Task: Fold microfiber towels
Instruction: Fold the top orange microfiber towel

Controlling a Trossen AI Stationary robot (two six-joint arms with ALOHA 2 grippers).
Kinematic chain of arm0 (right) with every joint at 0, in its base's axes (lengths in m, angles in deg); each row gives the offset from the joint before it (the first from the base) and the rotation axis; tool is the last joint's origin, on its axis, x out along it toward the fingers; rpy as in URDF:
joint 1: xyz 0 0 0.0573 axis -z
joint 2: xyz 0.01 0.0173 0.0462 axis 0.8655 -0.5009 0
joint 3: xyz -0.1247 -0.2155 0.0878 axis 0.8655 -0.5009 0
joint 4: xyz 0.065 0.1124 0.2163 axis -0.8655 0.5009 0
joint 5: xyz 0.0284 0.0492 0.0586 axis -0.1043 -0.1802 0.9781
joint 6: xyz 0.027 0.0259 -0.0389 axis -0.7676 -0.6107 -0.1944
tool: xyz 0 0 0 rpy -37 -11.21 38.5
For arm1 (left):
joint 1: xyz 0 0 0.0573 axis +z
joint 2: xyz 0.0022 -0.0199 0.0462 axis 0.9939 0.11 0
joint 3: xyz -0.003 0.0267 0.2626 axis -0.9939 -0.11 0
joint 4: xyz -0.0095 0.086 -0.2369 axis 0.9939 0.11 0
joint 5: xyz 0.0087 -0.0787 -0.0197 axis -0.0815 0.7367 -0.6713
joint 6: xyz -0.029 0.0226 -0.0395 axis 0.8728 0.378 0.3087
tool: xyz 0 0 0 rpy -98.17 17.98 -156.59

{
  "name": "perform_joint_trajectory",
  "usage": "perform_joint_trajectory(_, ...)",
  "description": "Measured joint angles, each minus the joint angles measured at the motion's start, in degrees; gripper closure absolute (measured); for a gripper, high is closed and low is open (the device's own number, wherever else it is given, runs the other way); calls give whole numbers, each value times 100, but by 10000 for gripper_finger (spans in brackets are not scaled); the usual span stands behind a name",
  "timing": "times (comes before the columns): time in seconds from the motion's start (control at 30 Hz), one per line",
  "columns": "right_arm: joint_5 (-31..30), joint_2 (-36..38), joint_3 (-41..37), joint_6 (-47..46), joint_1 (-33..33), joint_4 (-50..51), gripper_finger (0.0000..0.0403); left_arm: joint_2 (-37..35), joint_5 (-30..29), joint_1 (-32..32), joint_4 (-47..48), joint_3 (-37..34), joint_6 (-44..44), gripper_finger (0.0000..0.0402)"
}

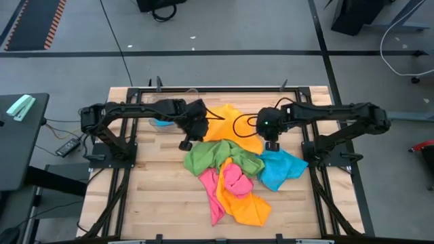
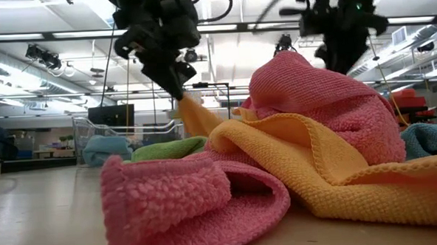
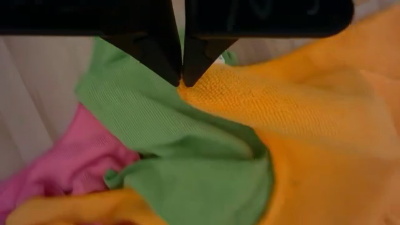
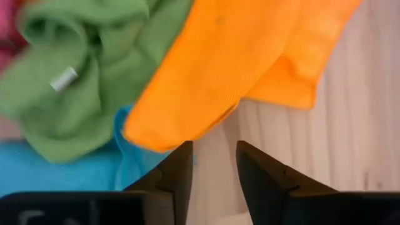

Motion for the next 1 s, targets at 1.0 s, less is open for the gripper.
perform_joint_trajectory(1.0, 393, -1308, -1699, 913, 1990, -4381, 228, -84, 0, -708, 274, 0, 212, 380)
